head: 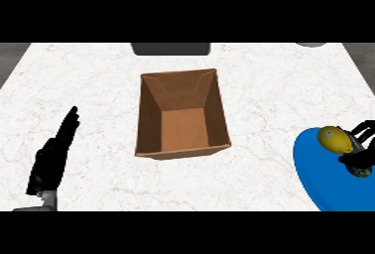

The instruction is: Pick the eggplant from the plate and place it in the cardboard box

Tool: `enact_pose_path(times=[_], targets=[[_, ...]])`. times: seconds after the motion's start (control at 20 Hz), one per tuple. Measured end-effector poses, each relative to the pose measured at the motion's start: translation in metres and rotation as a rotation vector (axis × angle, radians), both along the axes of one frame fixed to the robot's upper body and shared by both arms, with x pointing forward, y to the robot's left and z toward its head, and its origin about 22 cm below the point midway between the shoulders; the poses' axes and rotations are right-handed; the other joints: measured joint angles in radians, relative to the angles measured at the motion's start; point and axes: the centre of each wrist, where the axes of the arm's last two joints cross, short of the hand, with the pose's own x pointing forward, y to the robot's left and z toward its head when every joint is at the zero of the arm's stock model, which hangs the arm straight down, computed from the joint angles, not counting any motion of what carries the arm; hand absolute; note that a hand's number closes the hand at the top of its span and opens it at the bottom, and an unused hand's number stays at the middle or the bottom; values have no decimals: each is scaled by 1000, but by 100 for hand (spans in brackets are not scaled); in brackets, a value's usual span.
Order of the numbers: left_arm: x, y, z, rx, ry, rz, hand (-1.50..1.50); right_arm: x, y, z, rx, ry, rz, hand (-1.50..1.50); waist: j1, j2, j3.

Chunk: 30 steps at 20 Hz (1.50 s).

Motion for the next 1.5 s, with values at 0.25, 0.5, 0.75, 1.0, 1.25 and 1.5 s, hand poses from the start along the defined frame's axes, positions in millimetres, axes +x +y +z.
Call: enact_pose_path(times=[0.25, 0.5, 0.75, 1.0, 1.25, 1.5], targets=[[-5, 9, -4, 7, 21, 44, 0, -8, 72, -13, -144, -143, 20, 150, -42, -22, -7], [-12, 15, -8, 9, 39, 70, 0, -34, 135, -10, -252, -263, 26, 150, -73, -31, -5], [-14, 17, -6, 5, 40, 76, 0, -71, 200, 22, -230, -443, 19, 150, -72, -28, -1], [-10, 11, -2, 5, 24, 57, 0, -114, 252, 76, -100, -703, 48, 150, -50, -19, 3], [-5, 1, -2, 2, 9, 15, 0, -149, 295, 118, -17, -874, 107, 150, -16, -6, 4], [0, 0, -1, -3, -1, -2, 0, -156, 327, 142, 13, -986, 182, 150, 5, 2, 5]])
